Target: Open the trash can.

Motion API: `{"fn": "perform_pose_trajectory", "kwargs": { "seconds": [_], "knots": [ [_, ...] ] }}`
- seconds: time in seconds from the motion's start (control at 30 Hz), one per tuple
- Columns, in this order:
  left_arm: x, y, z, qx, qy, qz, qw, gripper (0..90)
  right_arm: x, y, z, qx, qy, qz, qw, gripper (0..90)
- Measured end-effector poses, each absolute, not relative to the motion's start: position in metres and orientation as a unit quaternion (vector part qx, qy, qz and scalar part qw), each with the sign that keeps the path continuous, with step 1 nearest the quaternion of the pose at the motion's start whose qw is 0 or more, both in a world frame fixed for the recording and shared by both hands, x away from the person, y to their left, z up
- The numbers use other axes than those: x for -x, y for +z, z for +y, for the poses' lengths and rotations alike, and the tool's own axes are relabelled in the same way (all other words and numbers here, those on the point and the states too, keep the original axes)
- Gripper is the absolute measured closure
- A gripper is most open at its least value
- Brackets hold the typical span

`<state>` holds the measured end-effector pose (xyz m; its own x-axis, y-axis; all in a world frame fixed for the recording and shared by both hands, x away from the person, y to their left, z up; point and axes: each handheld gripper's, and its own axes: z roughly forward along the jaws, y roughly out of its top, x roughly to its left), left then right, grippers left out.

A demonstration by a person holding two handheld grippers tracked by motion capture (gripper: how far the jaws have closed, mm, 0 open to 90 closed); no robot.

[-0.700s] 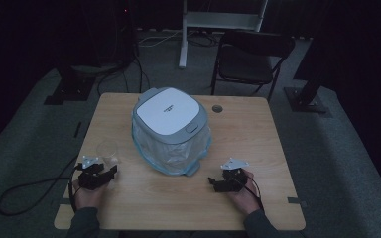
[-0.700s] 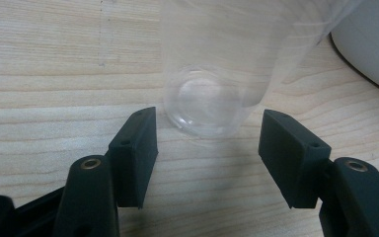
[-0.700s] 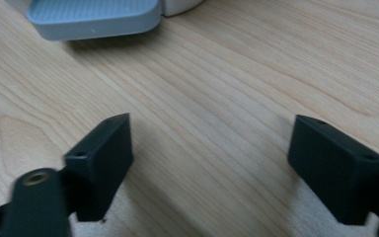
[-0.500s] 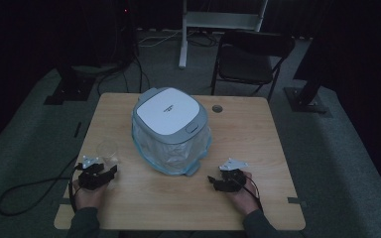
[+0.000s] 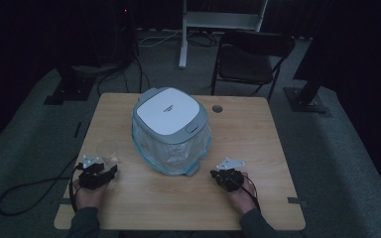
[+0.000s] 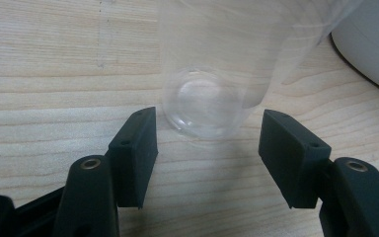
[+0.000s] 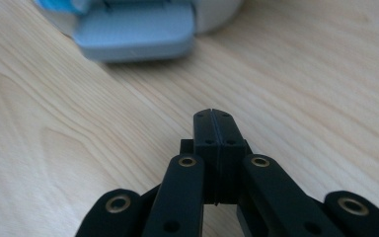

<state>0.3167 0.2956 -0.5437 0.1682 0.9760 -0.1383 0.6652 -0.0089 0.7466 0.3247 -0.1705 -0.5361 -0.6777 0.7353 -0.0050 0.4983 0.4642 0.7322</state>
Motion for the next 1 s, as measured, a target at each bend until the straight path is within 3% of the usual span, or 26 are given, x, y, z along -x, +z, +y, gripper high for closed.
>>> {"fn": "perform_pose_trajectory", "kwargs": {
  "seconds": [0.83, 1.0],
  "knots": [
    [-0.317, -0.544, 0.296, -0.676, 0.216, 0.607, 0.358, 40.6, -0.336, -0.524, -0.122, -0.334, 0.430, 0.827, 0.141, 89.8],
    [-0.317, -0.544, 0.296, -0.676, 0.216, 0.607, 0.358, 40.5, -0.335, -0.525, -0.115, -0.323, 0.420, 0.834, 0.156, 90.0]
  ]
}}
